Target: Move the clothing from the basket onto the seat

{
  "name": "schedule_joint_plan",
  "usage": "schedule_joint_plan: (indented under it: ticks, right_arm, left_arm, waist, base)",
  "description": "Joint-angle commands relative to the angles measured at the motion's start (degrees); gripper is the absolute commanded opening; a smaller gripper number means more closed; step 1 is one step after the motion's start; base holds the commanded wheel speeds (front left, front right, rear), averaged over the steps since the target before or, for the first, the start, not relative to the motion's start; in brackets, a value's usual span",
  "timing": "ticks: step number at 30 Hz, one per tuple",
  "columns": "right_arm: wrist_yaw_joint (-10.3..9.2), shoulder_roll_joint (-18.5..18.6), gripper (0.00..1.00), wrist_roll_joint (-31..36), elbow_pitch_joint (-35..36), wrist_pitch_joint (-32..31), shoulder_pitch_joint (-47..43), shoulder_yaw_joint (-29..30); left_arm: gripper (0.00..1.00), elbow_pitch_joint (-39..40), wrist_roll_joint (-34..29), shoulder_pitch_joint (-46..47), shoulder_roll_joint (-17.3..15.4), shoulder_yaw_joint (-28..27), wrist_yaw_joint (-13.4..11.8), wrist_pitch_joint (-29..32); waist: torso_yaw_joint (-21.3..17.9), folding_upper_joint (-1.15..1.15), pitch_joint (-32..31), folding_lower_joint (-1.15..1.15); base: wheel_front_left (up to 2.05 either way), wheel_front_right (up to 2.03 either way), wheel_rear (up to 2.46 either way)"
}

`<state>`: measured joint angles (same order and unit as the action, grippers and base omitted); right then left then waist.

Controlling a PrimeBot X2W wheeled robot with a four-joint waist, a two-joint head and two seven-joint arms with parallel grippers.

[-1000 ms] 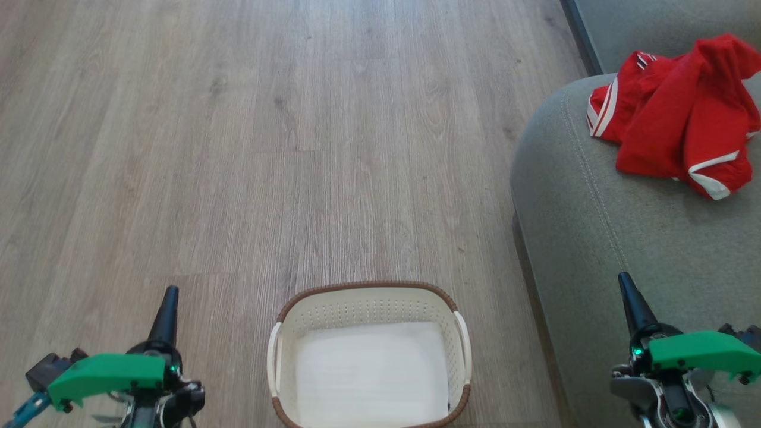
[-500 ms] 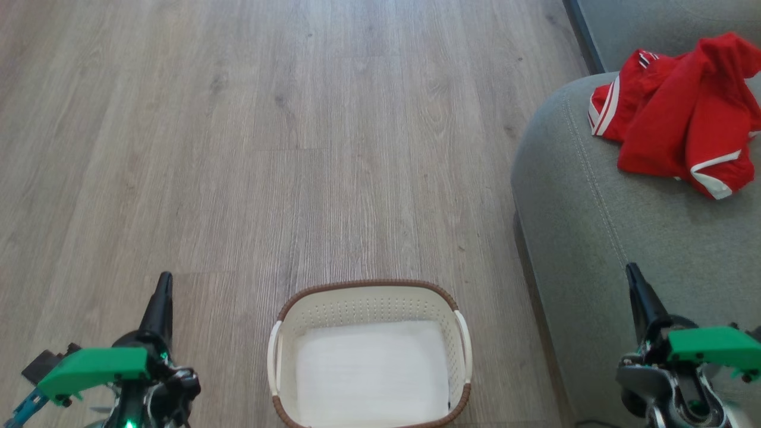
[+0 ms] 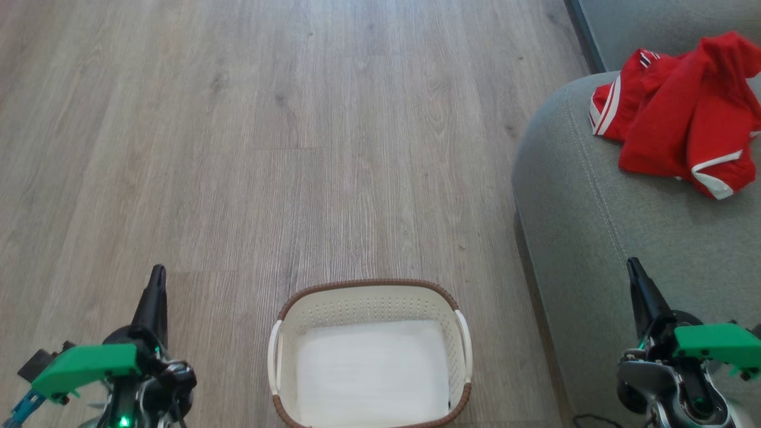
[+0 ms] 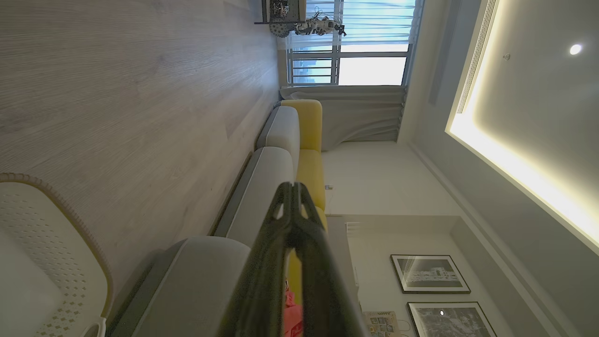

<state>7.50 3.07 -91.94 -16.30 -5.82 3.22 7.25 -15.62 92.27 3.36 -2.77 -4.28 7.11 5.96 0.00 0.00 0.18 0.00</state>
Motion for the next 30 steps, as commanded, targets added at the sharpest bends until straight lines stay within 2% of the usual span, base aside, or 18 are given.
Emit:
schedule_joint_plan:
  ticks: [1, 30]
  right_arm:
    - [-0.01, 0.0, 0.0, -0.4, 2.3, -0.5, 3.0, -0.9]
    - [-0.01, -0.1, 0.0, -0.3, 2.3, -0.6, 3.0, -0.8]
  left_arm:
    - [0.0, 1.6, 0.1, 2.8, -0.3, -2.0, 0.4, 0.3]
    - [0.0, 1.6, 0.0, 2.8, -0.2, -2.1, 0.4, 0.4]
  waist:
    - [0.0, 0.0, 0.0, 0.0]
    - [0.0, 0.0, 0.0, 0.0]
  base:
    - [0.0, 0.0, 0.0]
    - [0.0, 0.0, 0.0]
